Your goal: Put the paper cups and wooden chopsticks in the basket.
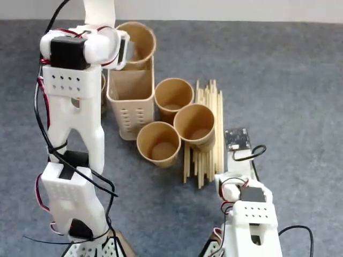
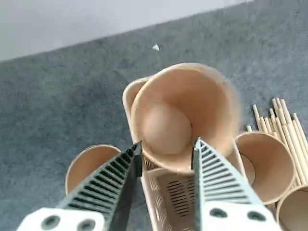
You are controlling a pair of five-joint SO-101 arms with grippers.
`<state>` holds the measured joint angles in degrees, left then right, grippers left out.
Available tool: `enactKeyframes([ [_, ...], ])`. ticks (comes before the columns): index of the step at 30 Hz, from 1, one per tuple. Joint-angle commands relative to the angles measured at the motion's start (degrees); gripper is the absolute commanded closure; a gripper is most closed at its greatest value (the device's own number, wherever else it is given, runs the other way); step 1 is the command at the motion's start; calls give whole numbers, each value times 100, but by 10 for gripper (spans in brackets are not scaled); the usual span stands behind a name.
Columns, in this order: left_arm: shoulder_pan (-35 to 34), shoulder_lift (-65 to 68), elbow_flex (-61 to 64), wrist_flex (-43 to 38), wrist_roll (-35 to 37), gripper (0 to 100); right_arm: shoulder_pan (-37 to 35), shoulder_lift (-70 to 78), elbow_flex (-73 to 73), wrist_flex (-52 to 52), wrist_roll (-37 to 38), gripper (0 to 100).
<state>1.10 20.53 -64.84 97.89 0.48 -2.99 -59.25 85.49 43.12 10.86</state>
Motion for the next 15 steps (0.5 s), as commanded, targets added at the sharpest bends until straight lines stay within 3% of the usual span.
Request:
enactKeyframes([
  [1, -224, -31, -189, -158, 26, 803, -48, -13, -40, -66, -26, 826],
  [7, -963, -84, -233, -826, 53, 803, -48, -13, -40, -66, -26, 826],
  [12, -1974, 92, 277, -826, 255, 801, -48, 4, -40, -66, -26, 826],
  [15, -2220, 356, 1015, -571, 220, 800, -48, -4, -40, -66, -26, 826],
])
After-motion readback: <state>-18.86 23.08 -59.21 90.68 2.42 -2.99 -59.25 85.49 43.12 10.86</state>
